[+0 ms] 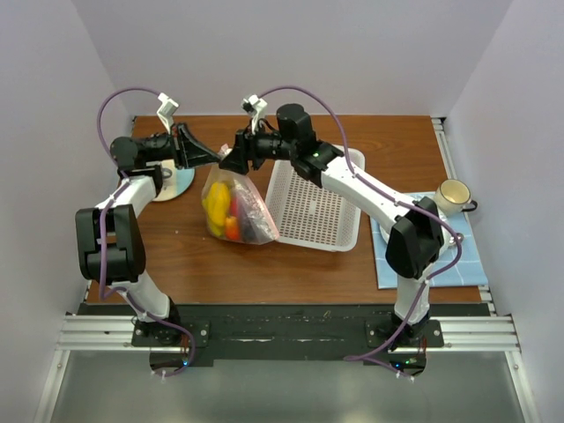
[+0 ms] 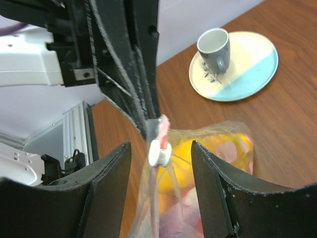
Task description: Open the zip-top bag and remove the fake food
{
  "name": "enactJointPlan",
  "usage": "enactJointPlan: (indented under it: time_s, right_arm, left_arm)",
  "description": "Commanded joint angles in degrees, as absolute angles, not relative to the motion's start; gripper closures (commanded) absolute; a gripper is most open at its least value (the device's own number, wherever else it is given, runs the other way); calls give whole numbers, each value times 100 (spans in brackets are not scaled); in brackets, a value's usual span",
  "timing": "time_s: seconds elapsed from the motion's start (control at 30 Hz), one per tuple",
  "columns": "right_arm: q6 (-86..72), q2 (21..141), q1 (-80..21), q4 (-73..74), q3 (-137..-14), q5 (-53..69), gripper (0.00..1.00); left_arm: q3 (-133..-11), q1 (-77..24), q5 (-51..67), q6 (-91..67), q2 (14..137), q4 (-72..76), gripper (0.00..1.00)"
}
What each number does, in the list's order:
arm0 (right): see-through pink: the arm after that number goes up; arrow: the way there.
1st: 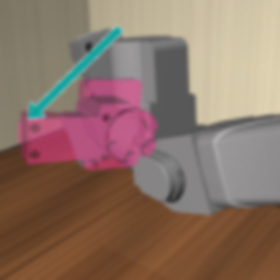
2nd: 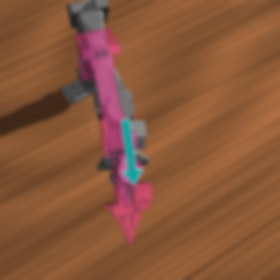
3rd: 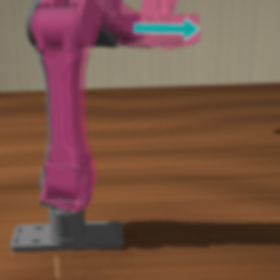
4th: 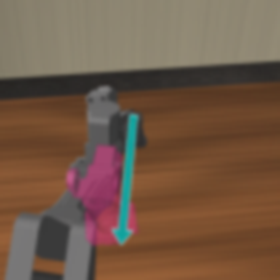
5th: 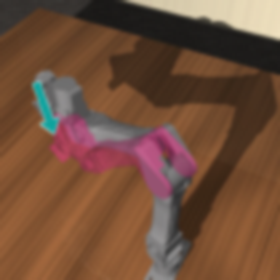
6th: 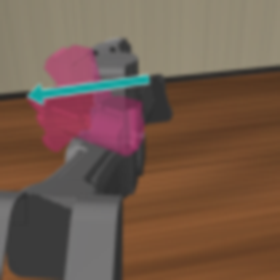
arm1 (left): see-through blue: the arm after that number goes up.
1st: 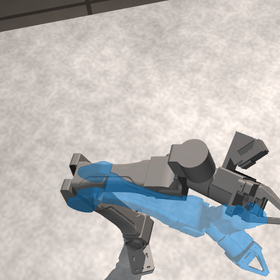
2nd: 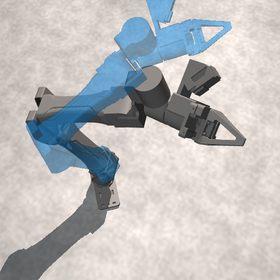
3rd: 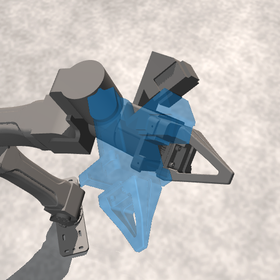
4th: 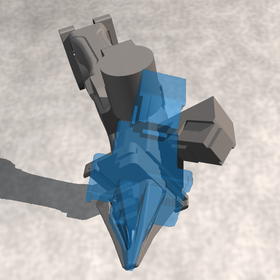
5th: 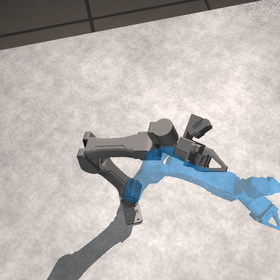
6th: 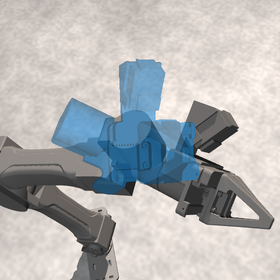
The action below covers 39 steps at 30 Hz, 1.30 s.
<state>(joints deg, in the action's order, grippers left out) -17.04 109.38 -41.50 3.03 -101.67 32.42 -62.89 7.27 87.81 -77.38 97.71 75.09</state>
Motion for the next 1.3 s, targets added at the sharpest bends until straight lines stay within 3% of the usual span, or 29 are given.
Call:
enactJointPlan:
  time_s: [0.0,0.33,0.53,0.87,1.1,1.27]
  right_arm:
    - [-1845,10863,-4113,71,-10371,3173,46]
    - [-2065,10696,-3911,-290,-10283,3348,50]
    - [-2144,10661,-3911,-343,-10213,3428,62]
    - [-2276,10582,-3920,-457,-10204,3638,63]
    - [-2452,10468,-3911,-598,-10037,3709,82]
    - [-2496,10362,-3911,-641,-9827,3648,90]
  left_arm:
    - [-6267,756,9659,-7699,9624,10881,100]
    - [-6205,765,9659,-7673,9668,10872,100]
    - [-6170,756,9633,-7655,9650,10872,100]
    - [-6135,756,9624,-7638,9650,10872,100]
    - [-6117,765,9624,-7611,9642,10872,100]
    - [-6091,756,9624,-7594,9624,10872,100]
